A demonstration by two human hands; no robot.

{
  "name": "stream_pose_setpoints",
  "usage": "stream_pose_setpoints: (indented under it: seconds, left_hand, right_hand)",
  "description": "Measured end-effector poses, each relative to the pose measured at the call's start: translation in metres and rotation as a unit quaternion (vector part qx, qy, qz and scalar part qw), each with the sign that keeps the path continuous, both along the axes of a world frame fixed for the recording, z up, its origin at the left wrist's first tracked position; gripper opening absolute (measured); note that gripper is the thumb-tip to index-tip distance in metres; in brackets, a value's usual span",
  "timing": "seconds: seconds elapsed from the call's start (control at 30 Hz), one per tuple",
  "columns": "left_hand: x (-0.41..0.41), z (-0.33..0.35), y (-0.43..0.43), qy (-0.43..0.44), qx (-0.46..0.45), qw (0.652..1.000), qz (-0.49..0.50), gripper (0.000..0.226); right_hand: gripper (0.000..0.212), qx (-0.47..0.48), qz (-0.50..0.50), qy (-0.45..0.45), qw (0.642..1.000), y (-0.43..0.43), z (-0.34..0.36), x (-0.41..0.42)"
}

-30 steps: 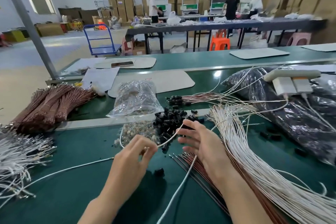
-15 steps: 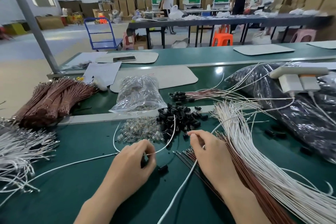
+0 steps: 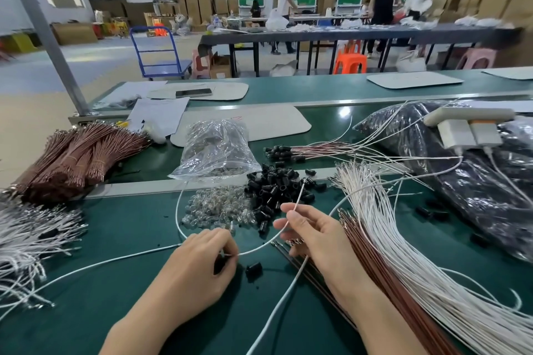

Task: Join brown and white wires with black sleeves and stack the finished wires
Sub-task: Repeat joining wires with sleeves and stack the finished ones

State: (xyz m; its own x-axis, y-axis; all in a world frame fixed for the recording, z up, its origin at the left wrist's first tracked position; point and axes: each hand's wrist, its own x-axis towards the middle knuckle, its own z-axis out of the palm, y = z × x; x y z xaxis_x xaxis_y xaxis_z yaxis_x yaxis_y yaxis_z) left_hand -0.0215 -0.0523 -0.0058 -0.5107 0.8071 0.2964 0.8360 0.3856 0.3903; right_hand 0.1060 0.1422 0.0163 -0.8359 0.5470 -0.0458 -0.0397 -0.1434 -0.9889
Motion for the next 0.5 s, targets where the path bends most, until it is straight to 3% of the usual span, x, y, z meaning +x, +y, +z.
stream_pose_setpoints:
  seconds: [0.13,0.2,0.33,0.43,0.5]
  left_hand:
    - [0.005,0.001,0.005,0.037,0.023,0.999,0.011,0.015]
    - [0.011,0.001,0.013,0.039,0.058,0.997,0.013,0.022]
    - [0.018,-0.005,0.021,-0.020,0.106,0.994,0.023,0.014]
    - [0.009,-0.010,0.018,-0.078,0.152,0.984,0.052,0.019]
    - [0.003,-0.013,0.015,-0.116,0.190,0.972,0.076,0.015]
  right_hand:
    - [0.015,-0.008,0.014,0.017,1.000,-0.007,-0.001,-0.002]
    - [0.014,-0.005,0.025,0.029,0.999,-0.013,-0.001,-0.005]
    - [0.015,0.022,0.045,0.034,0.998,-0.024,-0.002,-0.008]
    - [0.021,0.184,-0.022,-0.008,0.983,-0.013,-0.005,-0.007]
    - [0.024,0.333,-0.107,-0.065,0.935,-0.001,-0.007,-0.008]
